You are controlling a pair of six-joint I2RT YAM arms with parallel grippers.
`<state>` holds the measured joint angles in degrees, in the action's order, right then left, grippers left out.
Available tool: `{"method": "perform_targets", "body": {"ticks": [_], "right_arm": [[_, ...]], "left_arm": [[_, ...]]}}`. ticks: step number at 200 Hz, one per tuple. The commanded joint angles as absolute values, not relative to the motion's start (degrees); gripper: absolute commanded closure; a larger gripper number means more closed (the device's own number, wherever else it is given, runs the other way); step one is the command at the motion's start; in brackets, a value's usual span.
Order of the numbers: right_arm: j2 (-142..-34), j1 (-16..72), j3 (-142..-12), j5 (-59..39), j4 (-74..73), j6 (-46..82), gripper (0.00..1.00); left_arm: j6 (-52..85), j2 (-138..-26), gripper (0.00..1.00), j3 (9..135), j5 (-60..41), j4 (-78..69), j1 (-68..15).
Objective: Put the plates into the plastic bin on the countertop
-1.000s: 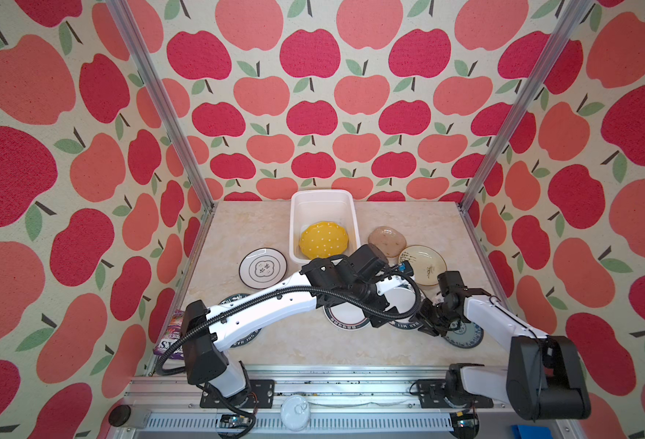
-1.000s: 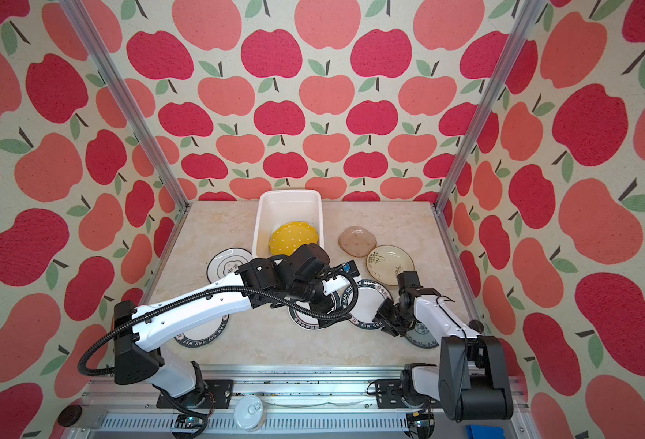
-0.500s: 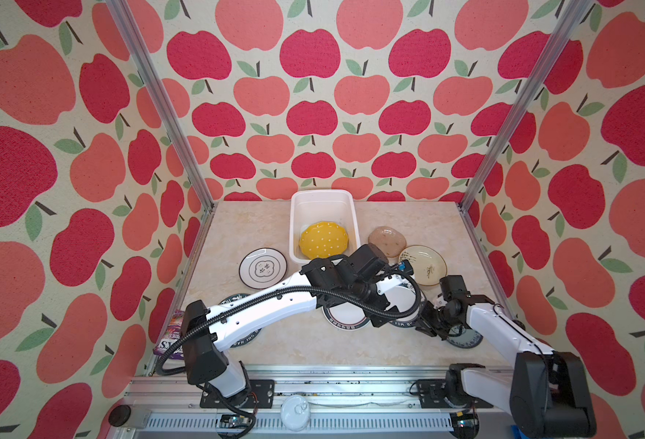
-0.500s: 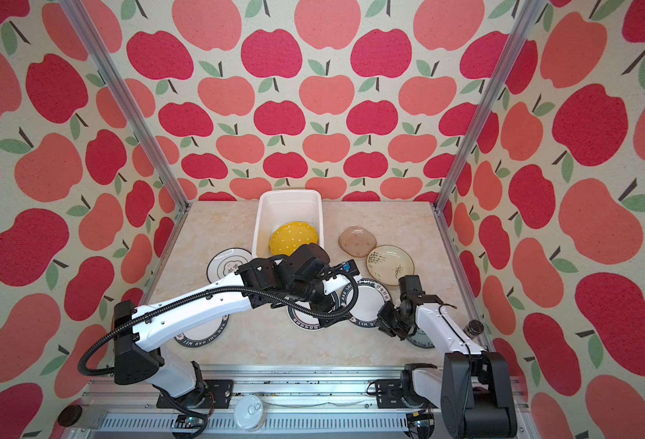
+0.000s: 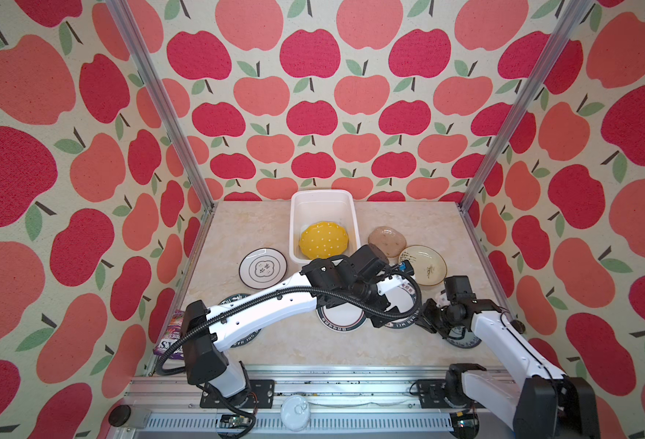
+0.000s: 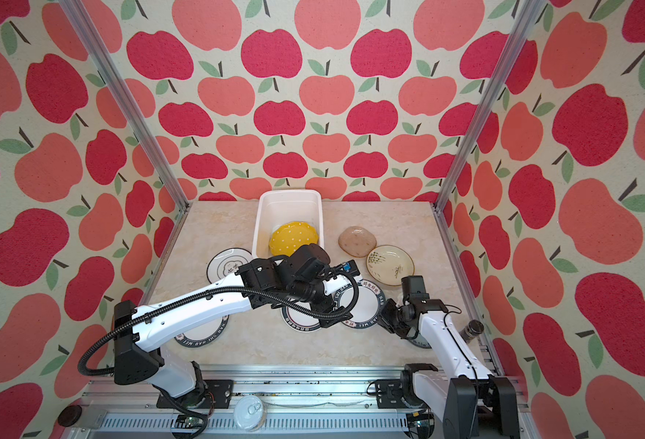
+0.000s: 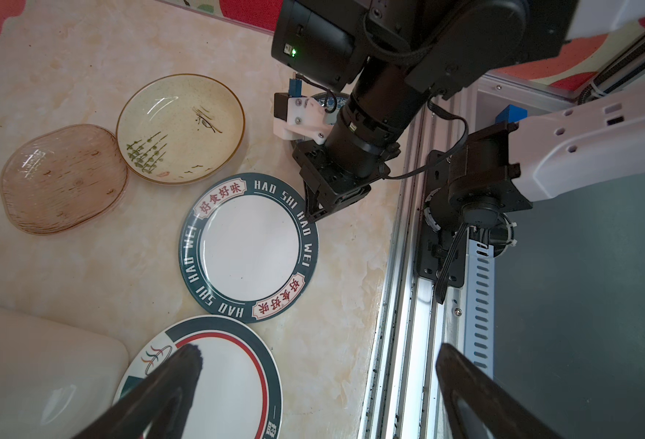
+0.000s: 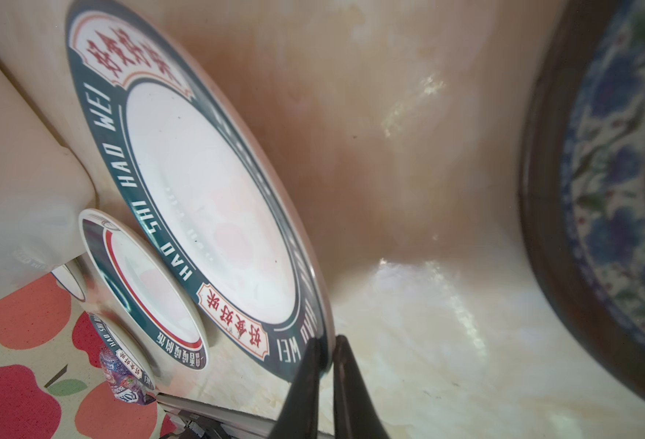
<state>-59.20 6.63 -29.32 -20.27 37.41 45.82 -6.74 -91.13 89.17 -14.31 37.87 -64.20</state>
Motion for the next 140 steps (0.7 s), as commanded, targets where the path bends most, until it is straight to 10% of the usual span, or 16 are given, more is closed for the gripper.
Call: {"method": "perform_targets", "body": {"ticks": [1,140], "right_arm": [[-56.56,7.15,-29.31,-20.06,39.95,46.89,0.90],[-57.79,14.32,-37.42,-16.97,39.69,41.59,0.84]], "left_arm": [[-5.73,-90.14,0.01,88.29,-13.58,37.05,-64.55],[-5.09,-90.39,0.01,87.25,-13.76,36.02,-64.59]]}}
